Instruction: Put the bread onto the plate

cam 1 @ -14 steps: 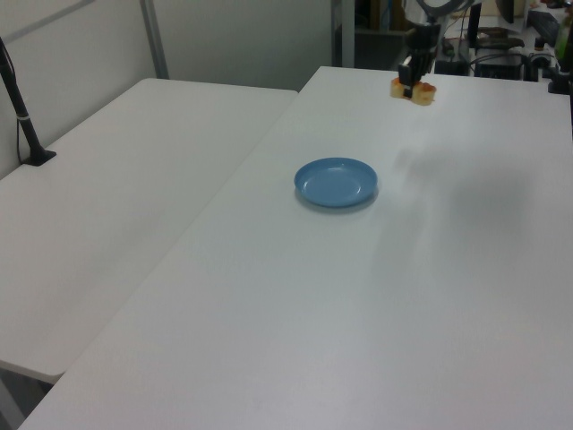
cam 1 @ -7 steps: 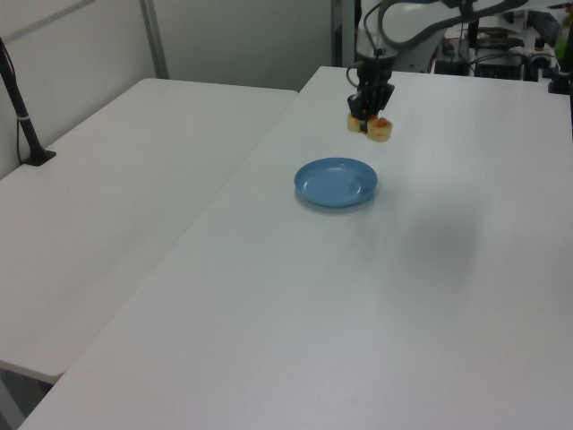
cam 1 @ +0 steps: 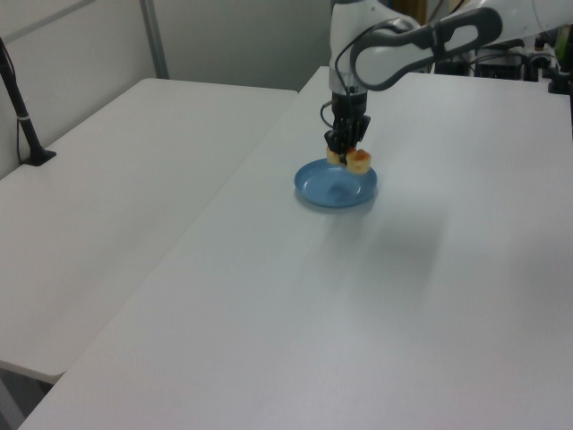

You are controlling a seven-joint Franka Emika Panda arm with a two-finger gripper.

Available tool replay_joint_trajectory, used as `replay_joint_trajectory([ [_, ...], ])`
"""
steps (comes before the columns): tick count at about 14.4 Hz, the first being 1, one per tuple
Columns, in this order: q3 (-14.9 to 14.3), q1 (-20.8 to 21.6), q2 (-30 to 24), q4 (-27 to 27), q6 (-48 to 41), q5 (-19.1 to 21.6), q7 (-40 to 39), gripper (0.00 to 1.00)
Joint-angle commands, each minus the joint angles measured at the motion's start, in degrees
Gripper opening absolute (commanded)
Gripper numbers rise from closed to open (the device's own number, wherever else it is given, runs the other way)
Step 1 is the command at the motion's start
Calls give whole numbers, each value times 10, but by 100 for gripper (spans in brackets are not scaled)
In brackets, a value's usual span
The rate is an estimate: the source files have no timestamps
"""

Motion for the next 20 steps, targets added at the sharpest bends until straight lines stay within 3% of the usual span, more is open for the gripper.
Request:
replay_joint_trajectory([
  [1, -7, 12, 45, 34, 29, -11, 15, 0],
  [4, -6, 13, 60, 35, 45, -12, 16, 1],
  [5, -7, 13, 61, 34, 47, -13, 16, 6],
  [6, -7, 13, 61, 33, 47, -14, 16, 33],
  [7, -7, 13, 60, 32, 46, -15, 18, 70],
  [8, -7, 14, 60, 32, 46, -21, 30, 100],
  [9, -7, 13, 59, 32, 45, -42, 41, 100],
  [13, -6, 5, 26, 30, 37, -40, 45, 100],
  [17, -6, -9, -51, 26, -26, -36, 45, 100],
  [20, -6, -32, -148, -6, -73, -23, 42, 100],
])
